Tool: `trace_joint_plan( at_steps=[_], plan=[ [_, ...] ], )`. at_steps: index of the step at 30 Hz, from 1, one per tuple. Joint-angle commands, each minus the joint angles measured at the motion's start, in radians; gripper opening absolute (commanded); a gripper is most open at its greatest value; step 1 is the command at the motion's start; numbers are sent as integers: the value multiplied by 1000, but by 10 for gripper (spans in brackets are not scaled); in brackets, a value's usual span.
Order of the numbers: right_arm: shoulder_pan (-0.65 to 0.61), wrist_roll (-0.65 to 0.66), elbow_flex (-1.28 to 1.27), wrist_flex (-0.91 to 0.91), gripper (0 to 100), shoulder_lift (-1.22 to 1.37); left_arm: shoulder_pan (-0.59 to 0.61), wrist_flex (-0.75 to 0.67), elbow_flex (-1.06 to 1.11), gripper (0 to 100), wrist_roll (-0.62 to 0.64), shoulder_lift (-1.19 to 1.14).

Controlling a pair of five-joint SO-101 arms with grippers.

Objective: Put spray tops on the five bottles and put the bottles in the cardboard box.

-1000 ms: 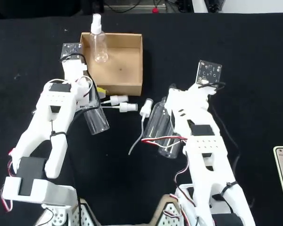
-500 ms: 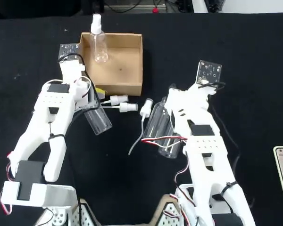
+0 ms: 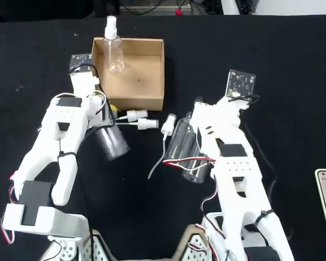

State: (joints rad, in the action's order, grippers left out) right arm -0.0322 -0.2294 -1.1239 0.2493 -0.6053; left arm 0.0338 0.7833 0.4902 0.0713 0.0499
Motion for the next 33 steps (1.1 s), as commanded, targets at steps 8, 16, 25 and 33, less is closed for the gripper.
trace_joint_plan(
  at_steps=[8,16,25,33],
  plan=[
    [15,-8,50,-21,194,-5,-36,11,-27,165,8,77],
    [15,-8,50,-21,194,-5,-19,8,51,182,-81,190],
    [14,-8,48,-21,194,-5,-18,12,110,250,-94,180],
    [14,-8,48,-21,194,-5,-18,178,5,250,-110,351]
  ],
)
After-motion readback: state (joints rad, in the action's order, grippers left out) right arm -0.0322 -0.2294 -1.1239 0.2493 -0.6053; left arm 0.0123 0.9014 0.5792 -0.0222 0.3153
